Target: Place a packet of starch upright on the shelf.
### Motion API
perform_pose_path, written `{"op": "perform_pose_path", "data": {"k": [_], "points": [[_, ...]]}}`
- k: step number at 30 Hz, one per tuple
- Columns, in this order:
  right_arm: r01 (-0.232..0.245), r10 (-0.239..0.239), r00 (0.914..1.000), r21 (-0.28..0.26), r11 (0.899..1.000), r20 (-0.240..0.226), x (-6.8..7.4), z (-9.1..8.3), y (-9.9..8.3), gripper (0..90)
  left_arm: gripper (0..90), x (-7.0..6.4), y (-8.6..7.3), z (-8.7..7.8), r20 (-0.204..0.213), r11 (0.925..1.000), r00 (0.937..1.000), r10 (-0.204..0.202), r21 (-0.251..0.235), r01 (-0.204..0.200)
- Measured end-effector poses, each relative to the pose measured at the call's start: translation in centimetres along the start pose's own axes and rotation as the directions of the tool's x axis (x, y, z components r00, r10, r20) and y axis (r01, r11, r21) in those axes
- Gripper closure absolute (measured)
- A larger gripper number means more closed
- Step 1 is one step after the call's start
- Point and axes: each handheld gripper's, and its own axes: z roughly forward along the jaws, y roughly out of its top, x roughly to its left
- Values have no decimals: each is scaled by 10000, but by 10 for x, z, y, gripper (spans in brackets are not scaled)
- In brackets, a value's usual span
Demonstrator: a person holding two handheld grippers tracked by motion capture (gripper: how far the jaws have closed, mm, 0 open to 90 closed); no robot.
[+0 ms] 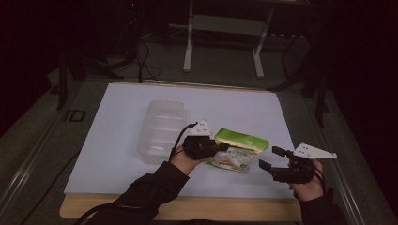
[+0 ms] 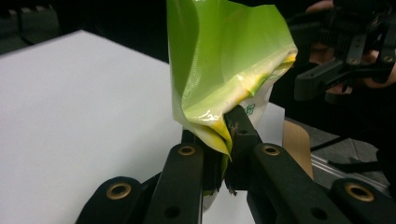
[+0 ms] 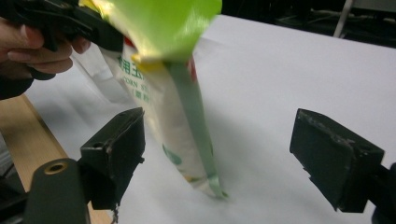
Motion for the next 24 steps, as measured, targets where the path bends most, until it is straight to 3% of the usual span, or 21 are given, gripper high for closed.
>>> {"op": "perform_pose_path", "data": {"k": [10, 18, 19, 24], "points": [[270, -264, 9996, -435, 9987, 131, 4, -3, 2, 141, 862, 1, 36, -34, -260, 9957, 9991, 346, -845, -367], [226, -216, 9996, -634, 9977, 166, 3, -7, 3, 142, 862, 8, 58, -61, -780, 9900, 9954, 561, -1246, -656], [259, -250, 9996, -648, 9976, 160, 3, -8, 3, 142, 862, 11, 63, -71, -972, 9874, 9938, 532, -1431, -669], [289, -282, 9995, -779, 9965, 109, 3, -11, 5, 143, 862, 15, 69, -93, -1308, 9834, 9900, 538, -1650, -752]]}}
